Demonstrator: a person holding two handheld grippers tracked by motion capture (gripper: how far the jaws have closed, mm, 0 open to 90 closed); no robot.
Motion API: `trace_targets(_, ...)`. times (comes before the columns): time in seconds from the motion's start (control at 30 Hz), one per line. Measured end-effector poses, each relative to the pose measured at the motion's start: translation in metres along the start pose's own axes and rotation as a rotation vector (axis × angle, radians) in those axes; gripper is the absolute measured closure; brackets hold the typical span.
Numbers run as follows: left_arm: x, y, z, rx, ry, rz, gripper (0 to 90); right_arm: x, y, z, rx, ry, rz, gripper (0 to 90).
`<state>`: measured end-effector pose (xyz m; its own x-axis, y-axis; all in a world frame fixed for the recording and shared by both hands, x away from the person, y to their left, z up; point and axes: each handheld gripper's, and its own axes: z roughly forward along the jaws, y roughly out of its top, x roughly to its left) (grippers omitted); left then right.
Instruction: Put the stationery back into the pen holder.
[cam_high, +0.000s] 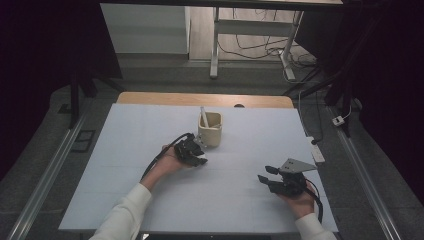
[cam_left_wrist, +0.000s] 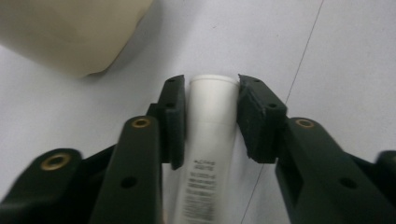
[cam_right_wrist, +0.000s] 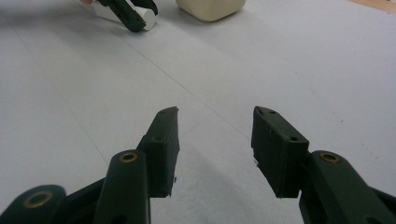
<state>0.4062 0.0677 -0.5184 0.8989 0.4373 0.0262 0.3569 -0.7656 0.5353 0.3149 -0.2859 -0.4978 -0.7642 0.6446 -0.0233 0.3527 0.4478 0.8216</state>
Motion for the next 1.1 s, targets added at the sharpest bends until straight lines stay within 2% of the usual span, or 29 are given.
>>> trace_targets(0.17,-0.001,-0.002,-0.003,0.002,0.027,0.025,65.6,0.0,0.0,0.0,-0.002,0.0,0.001,50.7)
trace_targets(0.5,0.003,-0.008,-0.023,-0.077,0.029,-0.023,65.6,0.0,-0.001,-0.001,-0.003,0.0,0.006,50.7)
trace_targets(0.6,0.002,-0.012,-0.032,-0.114,0.037,-0.04,65.6,0.0,-0.001,-0.003,-0.009,0.002,0.007,50.7)
trace_targets(0.77,-0.002,-0.017,-0.045,-0.157,0.071,-0.043,65.6,0.0,-0.002,-0.003,-0.011,0.002,0.006,50.2)
trace_targets(0.97,-0.004,-0.019,-0.061,-0.225,0.074,-0.062,65.6,-0.001,-0.003,-0.003,-0.018,0.004,0.01,49.0)
trace_targets(1.1,-0.005,-0.02,-0.069,-0.281,0.074,-0.083,65.6,-0.001,-0.004,-0.004,-0.021,-0.014,0.012,48.5)
